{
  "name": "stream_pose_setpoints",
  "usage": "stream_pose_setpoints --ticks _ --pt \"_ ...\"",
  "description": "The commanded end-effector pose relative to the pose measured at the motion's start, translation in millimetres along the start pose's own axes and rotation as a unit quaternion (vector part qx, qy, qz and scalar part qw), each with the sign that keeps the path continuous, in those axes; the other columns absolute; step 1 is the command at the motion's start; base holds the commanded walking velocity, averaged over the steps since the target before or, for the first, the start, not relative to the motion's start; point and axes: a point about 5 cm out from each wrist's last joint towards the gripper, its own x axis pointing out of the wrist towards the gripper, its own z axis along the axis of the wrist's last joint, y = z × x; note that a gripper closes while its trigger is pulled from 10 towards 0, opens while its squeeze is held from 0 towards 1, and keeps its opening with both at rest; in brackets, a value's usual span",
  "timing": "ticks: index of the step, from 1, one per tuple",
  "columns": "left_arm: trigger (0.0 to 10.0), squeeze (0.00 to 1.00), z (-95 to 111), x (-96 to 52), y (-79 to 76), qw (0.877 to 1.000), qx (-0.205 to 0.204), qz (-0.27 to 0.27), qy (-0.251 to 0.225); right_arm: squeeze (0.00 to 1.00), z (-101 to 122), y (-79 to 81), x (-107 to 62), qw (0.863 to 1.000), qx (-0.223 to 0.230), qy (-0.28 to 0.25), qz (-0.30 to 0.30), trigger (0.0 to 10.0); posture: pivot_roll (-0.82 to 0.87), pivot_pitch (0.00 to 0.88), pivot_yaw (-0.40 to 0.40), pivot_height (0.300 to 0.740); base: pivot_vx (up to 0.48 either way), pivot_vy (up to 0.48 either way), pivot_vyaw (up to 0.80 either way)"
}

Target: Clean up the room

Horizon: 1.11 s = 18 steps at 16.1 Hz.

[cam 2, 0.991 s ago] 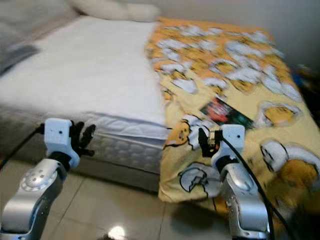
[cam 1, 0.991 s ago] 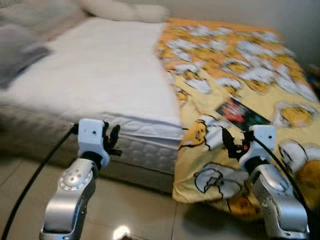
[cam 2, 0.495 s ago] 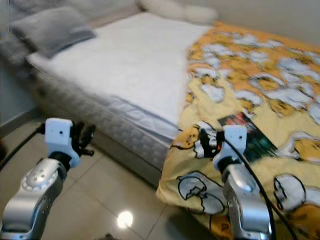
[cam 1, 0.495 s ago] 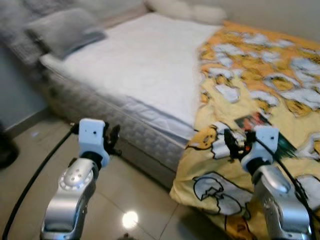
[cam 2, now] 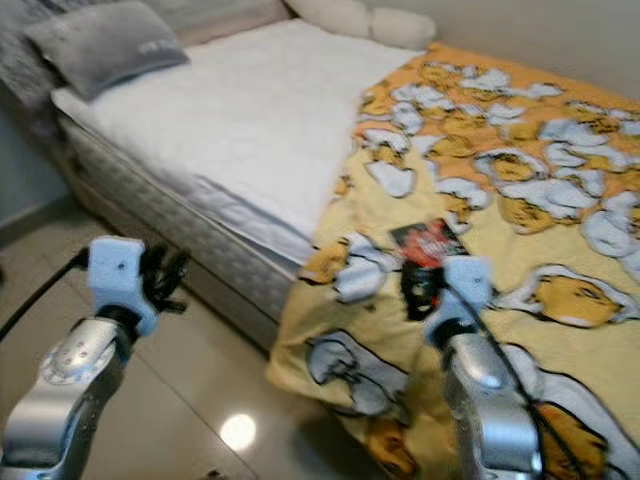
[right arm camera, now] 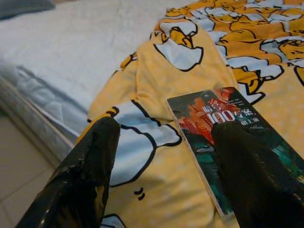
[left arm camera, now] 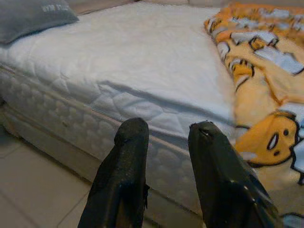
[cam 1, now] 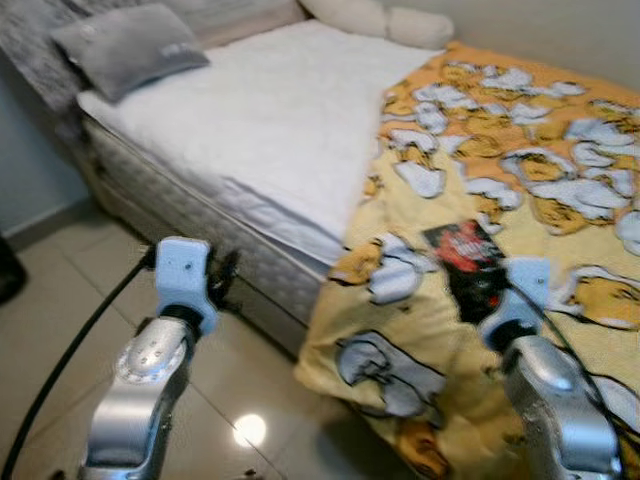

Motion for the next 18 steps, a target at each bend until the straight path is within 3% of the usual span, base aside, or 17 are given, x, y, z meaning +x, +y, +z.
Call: stream_pose_setpoints --ticks 1,9,13,18 --pt "10.0 0.06 2.6 0.9 -2.9 1.000 0.001 -0.007 -0.007 0.00 1.9 -5.7 -1.9 1.000 -0.002 -0.002 -0.011 10.0 -0.02 0.000 -0.003 0.740 0.000 -0.398 0.00" --pt "10.0 0.06 2.8 1.1 -3.9 1.000 0.002 -0.009 -0.011 0.00 -1.5 -5.0 -5.3 1.000 -0.001 0.004 -0.014 10.0 -0.03 0.000 0.003 0.740 0.000 -0.393 0.00" --pt "10.0 0.03 3.3 2.5 -3.7 1.000 0.001 0.003 -0.013 0.00 -2.0 -7.7 -6.0 1.000 0.001 0.006 -0.019 10.0 -0.03 0.000 0.002 0.740 0.000 0.000 0.00" --pt "10.0 0.07 7.8 0.8 -5.9 0.999 0.007 -0.020 -0.026 0.00 -4.4 -3.9 -6.1 1.000 0.011 0.009 -0.022 10.0 -0.03 0.000 0.006 0.740 0.000 0.000 0.00"
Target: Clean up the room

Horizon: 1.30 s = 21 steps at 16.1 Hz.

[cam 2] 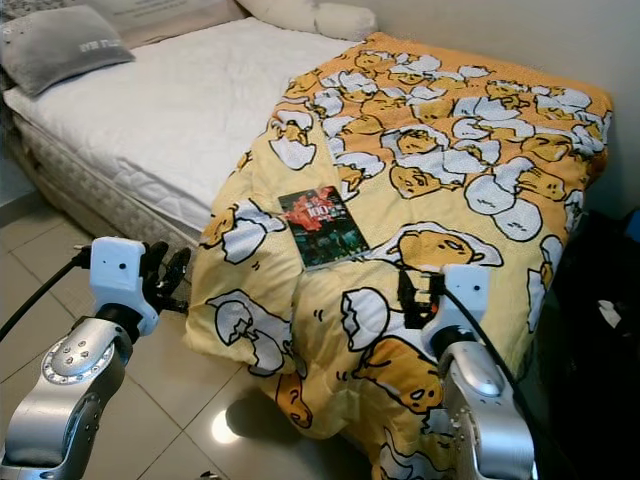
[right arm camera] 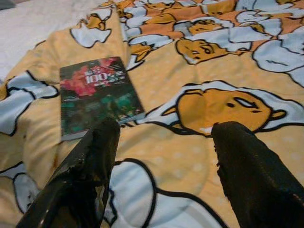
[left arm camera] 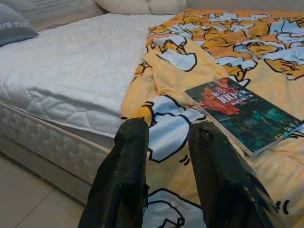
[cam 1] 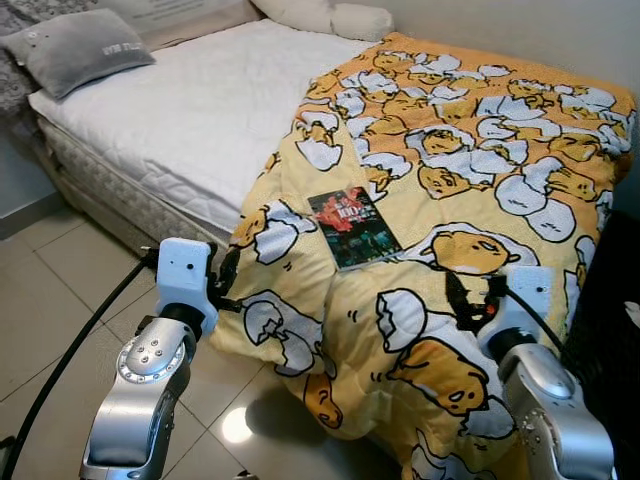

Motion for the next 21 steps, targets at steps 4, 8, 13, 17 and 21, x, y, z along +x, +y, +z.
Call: stream_pose_setpoints --ticks 4,8,13,17,21 --pt "10.0 0.08 4.7 -0.4 0.1 1.000 -0.004 -0.009 -0.010 0.00 2.1 3.2 -1.3 1.000 0.006 -0.003 0.001 10.0 -0.03 0.000 0.011 0.740 0.224 0.000 0.00" --pt "10.0 0.07 3.8 1.0 -2.1 1.000 -0.006 -0.014 -0.008 0.00 1.8 1.6 -1.4 1.000 0.008 -0.003 -0.003 10.0 -0.04 0.000 0.015 0.740 0.310 0.000 0.00" --pt "10.0 0.08 2.9 0.2 -1.8 1.000 -0.007 -0.019 -0.005 0.00 1.9 4.4 -1.1 1.000 -0.002 -0.004 0.003 10.0 -0.03 0.000 0.016 0.740 0.313 0.000 0.00" --pt "10.0 0.07 2.4 -0.5 -2.5 1.000 -0.004 -0.022 -0.004 0.00 1.2 3.7 -1.5 1.000 0.002 -0.002 -0.006 10.0 -0.03 0.000 0.014 0.740 0.313 0.000 0.20" --pt "10.0 0.06 0.1 -0.1 -6.3 1.000 -0.001 -0.030 -0.001 0.00 0.4 0.6 -1.7 1.000 0.003 0.000 -0.012 10.0 -0.04 0.000 0.008 0.740 0.296 0.000 0.00"
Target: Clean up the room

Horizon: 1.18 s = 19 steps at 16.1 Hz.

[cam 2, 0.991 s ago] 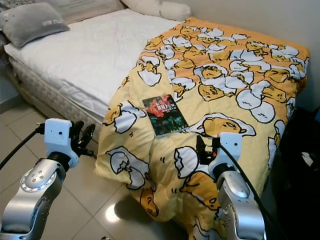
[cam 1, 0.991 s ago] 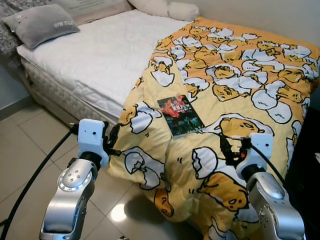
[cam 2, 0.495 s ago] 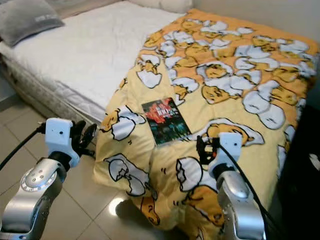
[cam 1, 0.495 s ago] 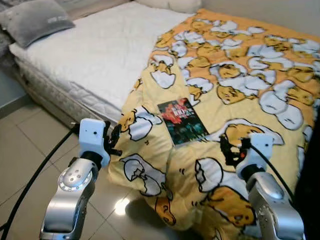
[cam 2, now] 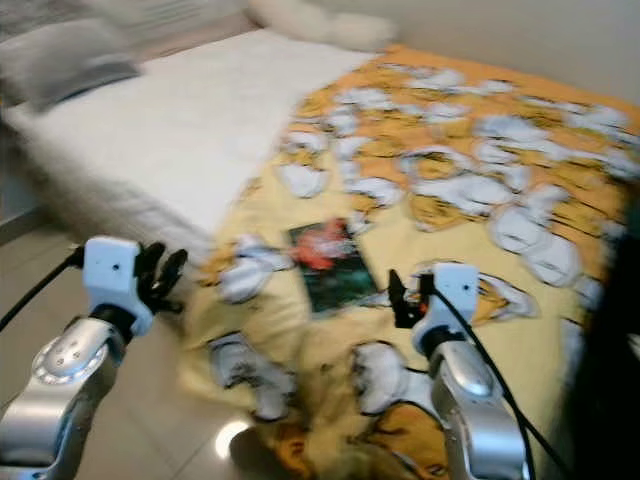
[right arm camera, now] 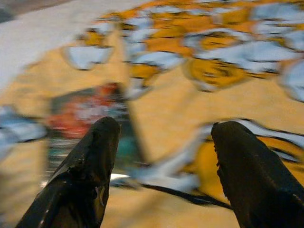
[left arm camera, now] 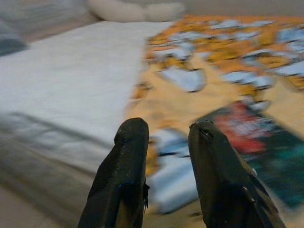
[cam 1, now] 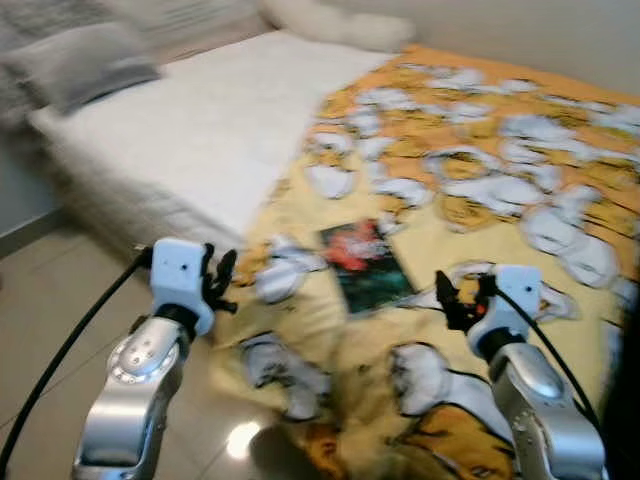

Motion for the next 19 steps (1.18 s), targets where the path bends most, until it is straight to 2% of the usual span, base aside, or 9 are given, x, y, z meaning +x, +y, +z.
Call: stream_pose_setpoints --ticks 1,7,8,9,10,12,14,16,19 --pt "10.0 0.05 1 -0.3 0.1 1.000 0.009 -0.004 -0.001 0.00 4 -0.6 1.1 1.000 0.001 -0.004 -0.004 10.0 -0.04 0.000 0.007 0.740 0.244 0.000 0.00" --pt "10.0 0.04 -2 1.1 -1.1 1.000 0.012 -0.013 0.005 0.00 0 0.8 8.6 0.999 0.028 0.017 0.017 10.0 -0.04 0.000 -0.007 0.740 0.000 0.000 0.00" --pt "10.0 0.04 -4 1.5 -2.5 1.000 0.014 -0.024 0.008 0.08 0 2.6 12.9 0.999 0.029 0.016 0.031 10.0 -0.04 0.000 -0.006 0.740 0.000 0.000 0.00" --pt "10.0 0.04 -4 1.7 -2.9 0.999 0.014 -0.029 0.010 0.31 0 3.4 14.9 0.999 0.029 0.017 0.036 10.0 -0.04 0.000 -0.005 0.740 0.000 0.000 0.00" --pt "10.0 0.04 -6 2.6 -3.1 0.999 0.016 -0.035 0.016 1.00 -1 5.6 20.9 0.998 0.034 0.022 0.051 10.0 -0.04 0.000 -0.002 0.740 0.000 0.000 0.00" --pt "10.0 0.04 -8 4.7 -2.1 0.999 0.020 -0.044 0.025 1.00 -1 9.8 31.0 0.995 0.052 0.028 0.076 10.0 -0.04 0.000 0.001 0.740 0.000 0.000 0.00" --pt "10.0 0.03 -6 8.4 -6.0 0.995 0.046 -0.088 0.031 1.00 -4 22.4 51.4 0.987 0.083 0.063 0.123 10.0 -0.03 0.000 0.006 0.740 0.000 0.000 0.00" --pt "10.0 0.02 -1 9.2 -10.0 0.991 0.046 -0.122 0.030 1.00 -5 23.9 68.6 0.988 0.076 0.078 0.113 10.0 -0.02 0.000 0.016 0.740 0.000 0.000 0.00" --pt "10.0 0.02 6 4.2 -12.6 0.985 0.035 -0.164 0.036 1.00 -11 19.6 90.2 0.985 0.108 0.099 0.088 10.0 0.01 0.000 0.036 0.740 0.000 0.000 0.00"
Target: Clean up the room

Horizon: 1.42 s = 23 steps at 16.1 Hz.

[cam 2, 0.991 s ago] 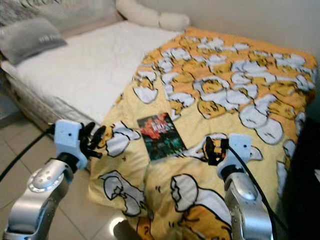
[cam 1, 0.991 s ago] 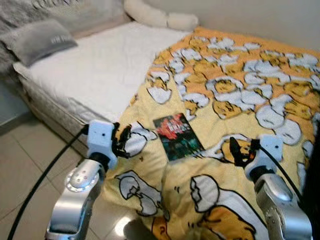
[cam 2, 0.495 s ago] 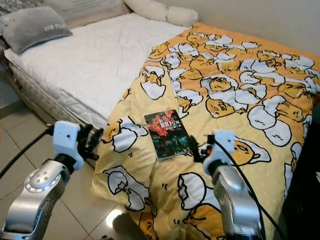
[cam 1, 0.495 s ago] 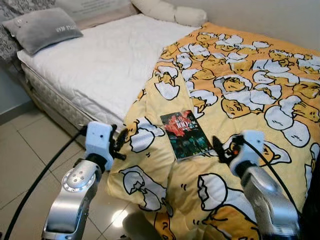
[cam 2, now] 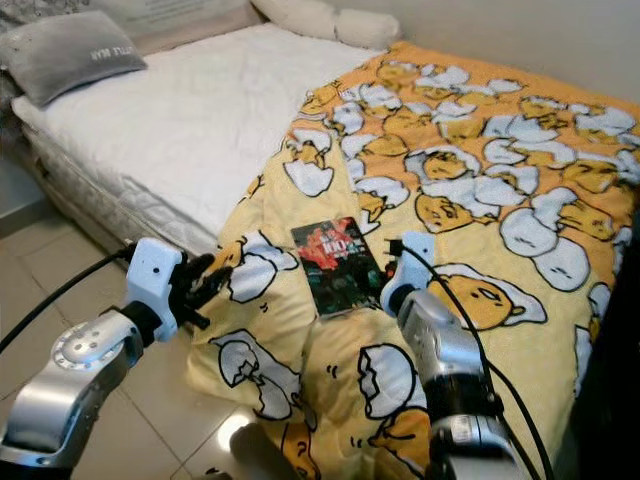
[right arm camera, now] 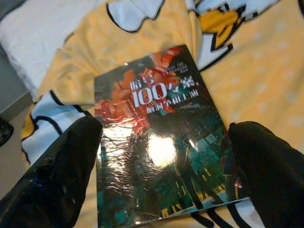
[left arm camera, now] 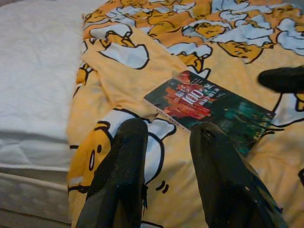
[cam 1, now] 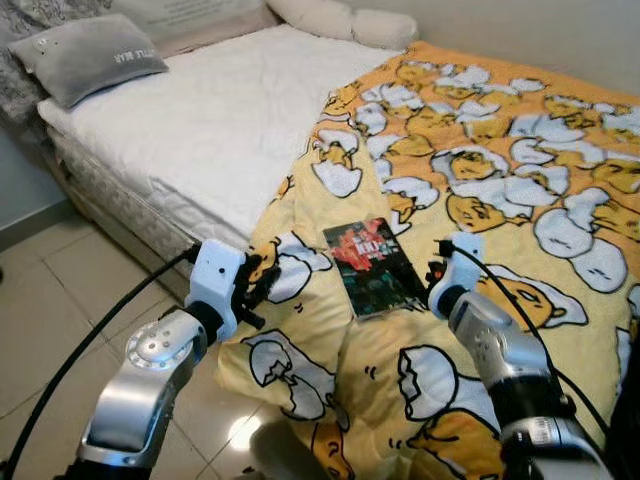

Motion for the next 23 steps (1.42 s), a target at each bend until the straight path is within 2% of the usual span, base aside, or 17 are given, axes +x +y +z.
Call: stream_pose_setpoints --ticks 1,5,10,12,13,14,15,17,18,20,23 --pt "10.0 0.02 6 -3.2 -0.3 1.000 0.001 -0.014 -0.004 1.00 3 -4.4 4.2 1.000 0.009 -0.003 -0.014 10.0 0.02 0.000 0.047 0.740 0.000 0.000 0.00" --pt "10.0 0.02 11 -19.2 -2.7 0.999 0.016 -0.045 0.013 1.00 7 -13.0 15.4 0.996 0.057 -0.016 -0.063 10.0 0.05 0.089 0.092 0.740 0.000 0.000 0.00" --pt "10.0 0.02 7 -35.4 -11.3 0.997 0.006 -0.061 0.044 1.00 7 -30.1 13.8 0.990 0.079 -0.013 -0.119 10.0 0.07 0.162 0.124 0.740 0.000 0.000 0.00" --pt "10.0 0.02 6 -38.3 -11.9 0.997 0.006 -0.062 0.050 1.00 8 -33.7 12.8 0.989 0.086 -0.014 -0.124 10.0 0.07 0.170 0.126 0.740 0.000 0.000 0.00" --pt "10.0 0.02 5 -40.9 -12.7 0.997 0.004 -0.062 0.055 0.96 9 -37.7 11.4 0.987 0.105 -0.016 -0.124 10.0 0.07 0.176 0.125 0.740 0.000 0.000 0.00" --pt "10.0 0.02 5 -41.5 -12.8 0.997 0.003 -0.061 0.056 0.60 8 -39.4 10.6 0.985 0.120 -0.015 -0.122 10.0 0.07 0.176 0.123 0.740 0.000 0.000 0.00" --pt "10.0 0.02 5 -42.1 -13.0 0.997 0.001 -0.059 0.057 0.00 4 -42.4 8.8 0.982 0.153 -0.005 -0.115 10.0 0.07 0.176 0.120 0.740 0.000 0.000 0.00" --pt "10.0 0.02 4 -42.7 -12.9 0.997 -0.001 -0.057 0.059 0.00 -10 -45.6 5.1 0.969 0.222 0.024 -0.104 10.0 0.07 0.177 0.114 0.740 0.000 0.000 0.00" --pt "10.0 0.02 5 -42.8 -12.9 0.997 -0.002 -0.056 0.059 0.00 -13 -45.6 4.5 0.966 0.236 0.031 -0.103 10.0 0.07 0.178 0.113 0.740 0.000 0.000 0.00" --pt "10.0 0.02 3 -43.1 -13.3 0.997 -0.005 -0.054 0.061 0.00 -25 -42.5 2.5 0.948 0.302 0.057 -0.085 10.0 0.06 0.178 0.111 0.740 0.000 0.000 0.00" --pt "10.0 0.02 4 -42.6 -11.9 0.997 -0.005 -0.050 0.060 0.00 -24 -38.9 2.6 0.942 0.326 0.057 -0.052 10.0 0.06 0.168 0.108 0.740 0.000 0.000 0.00"
